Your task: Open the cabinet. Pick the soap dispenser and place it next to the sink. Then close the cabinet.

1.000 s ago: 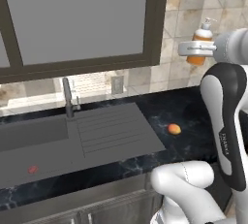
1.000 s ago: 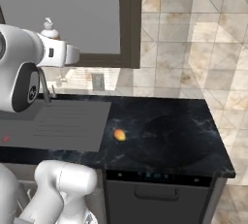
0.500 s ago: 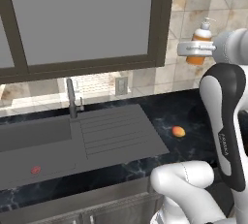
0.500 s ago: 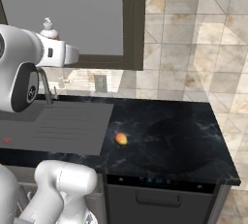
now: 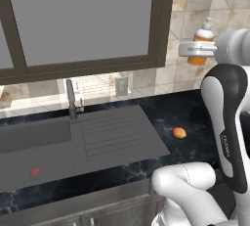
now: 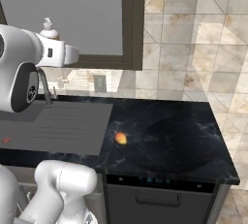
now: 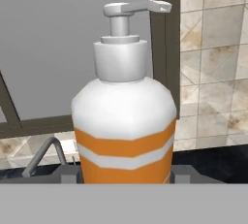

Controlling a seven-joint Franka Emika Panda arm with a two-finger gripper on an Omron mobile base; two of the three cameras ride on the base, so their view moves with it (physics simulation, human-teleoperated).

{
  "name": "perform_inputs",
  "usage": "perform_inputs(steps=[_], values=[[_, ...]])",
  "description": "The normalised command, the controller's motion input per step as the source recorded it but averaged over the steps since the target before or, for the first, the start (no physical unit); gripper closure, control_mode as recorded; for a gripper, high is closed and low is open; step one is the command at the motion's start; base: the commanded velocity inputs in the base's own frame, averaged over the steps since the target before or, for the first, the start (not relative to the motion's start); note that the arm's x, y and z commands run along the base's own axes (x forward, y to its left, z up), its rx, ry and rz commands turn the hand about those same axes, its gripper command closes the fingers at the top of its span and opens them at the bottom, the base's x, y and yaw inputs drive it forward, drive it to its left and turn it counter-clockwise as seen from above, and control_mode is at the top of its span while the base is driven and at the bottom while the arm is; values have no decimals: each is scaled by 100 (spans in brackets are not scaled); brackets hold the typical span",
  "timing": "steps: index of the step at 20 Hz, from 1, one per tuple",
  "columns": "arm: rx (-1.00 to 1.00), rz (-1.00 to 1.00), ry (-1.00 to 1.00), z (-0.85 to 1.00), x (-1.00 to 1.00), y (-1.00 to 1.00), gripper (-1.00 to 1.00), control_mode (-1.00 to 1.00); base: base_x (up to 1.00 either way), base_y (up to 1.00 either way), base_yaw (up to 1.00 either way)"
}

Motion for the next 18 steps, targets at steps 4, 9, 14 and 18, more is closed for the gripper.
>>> perform_inputs(steps=[4, 9, 14, 18], values=[[0, 0, 0, 0, -6, 0, 100, -100, 0, 0, 0], [9, 0, 8, -24, -4, -21, 100, -100, 0, 0, 0], [8, 0, 5, -47, 6, -36, 100, -100, 0, 0, 0], [0, 0, 2, -31, 5, -46, 100, -100, 0, 0, 0]])
